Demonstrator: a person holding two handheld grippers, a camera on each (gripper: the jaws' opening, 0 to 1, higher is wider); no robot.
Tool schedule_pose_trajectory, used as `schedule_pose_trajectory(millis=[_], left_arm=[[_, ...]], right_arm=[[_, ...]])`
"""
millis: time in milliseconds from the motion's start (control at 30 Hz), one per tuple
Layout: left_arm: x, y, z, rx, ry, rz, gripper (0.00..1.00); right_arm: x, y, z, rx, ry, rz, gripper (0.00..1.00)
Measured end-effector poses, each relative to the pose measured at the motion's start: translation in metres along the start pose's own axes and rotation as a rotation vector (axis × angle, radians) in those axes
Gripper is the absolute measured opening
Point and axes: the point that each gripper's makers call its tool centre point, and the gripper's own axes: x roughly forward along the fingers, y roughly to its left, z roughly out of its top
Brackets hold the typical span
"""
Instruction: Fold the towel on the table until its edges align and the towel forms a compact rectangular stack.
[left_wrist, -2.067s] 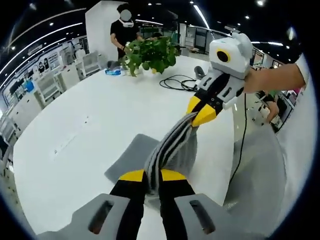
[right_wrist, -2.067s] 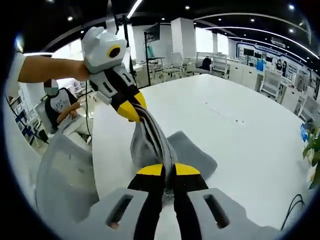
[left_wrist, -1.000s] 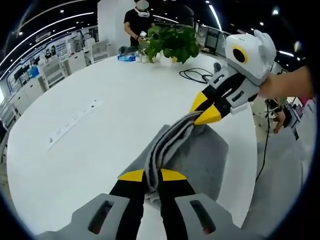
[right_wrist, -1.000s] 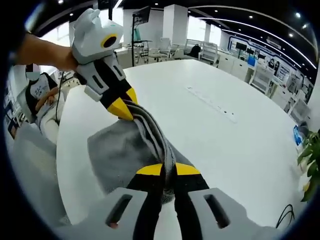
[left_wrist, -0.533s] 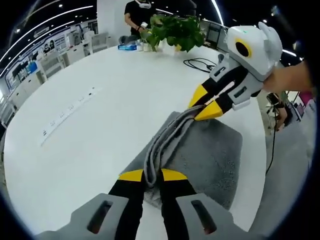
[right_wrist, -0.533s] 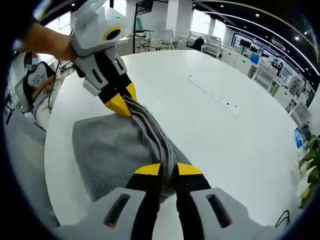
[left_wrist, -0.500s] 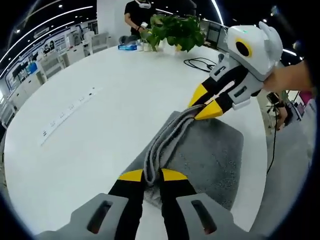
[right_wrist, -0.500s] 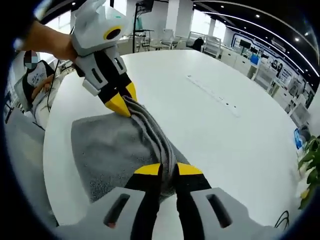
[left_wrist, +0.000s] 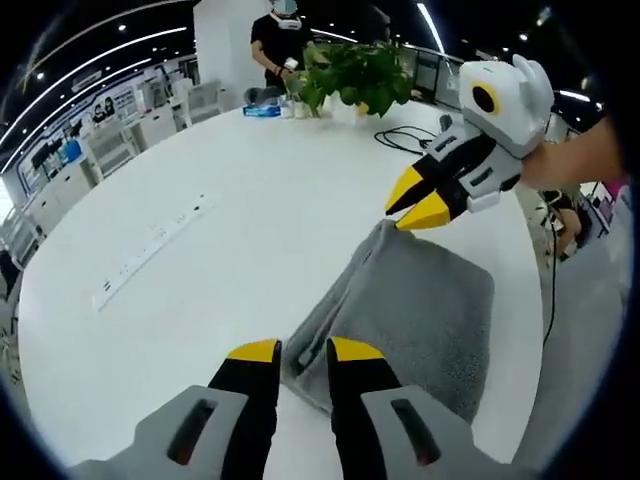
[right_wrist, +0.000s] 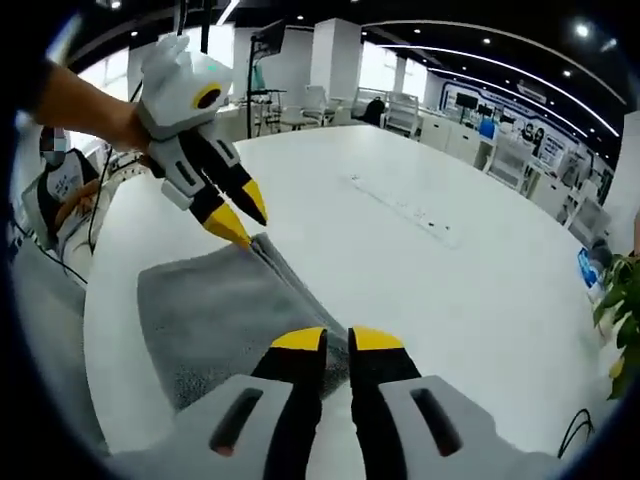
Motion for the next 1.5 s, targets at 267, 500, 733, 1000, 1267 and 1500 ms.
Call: schedule_pose_trajectory(millis=[267, 500, 733, 1000, 1267, 1500], left_arm=[[0.013, -0.019, -0.016, 0.049, 0.052, -0.049, 0.19], [0.021, -0.015, -0.042, 0.011, 0.092, -0.017, 0.26], [0.009, -0.010, -0.035, 0.041, 0.042, 0.021, 0.27], [-0.008, -0.022, -0.027, 0.053, -0.071, 0.007, 0.30], [-0.016, -0.051, -0.014, 0.081, -0.157, -0.048, 0.38], [-0.009, -0.099, -0.031, 0.081, -0.122, -0.172, 0.48]], right_arm=[[0.013, 0.012, -0.025, -0.036, 0.101, 0.049, 0.13], [0.021, 0.010, -0.037, 0.012, 0.122, 0.084, 0.17], [0.012, 0.013, -0.027, 0.039, 0.083, 0.090, 0.31], [-0.008, 0.026, -0.030, 0.058, -0.007, 0.113, 0.41], [-0.022, 0.053, -0.013, 0.047, -0.089, 0.171, 0.45], [-0.020, 0.083, -0.022, 0.001, -0.083, 0.232, 0.44]])
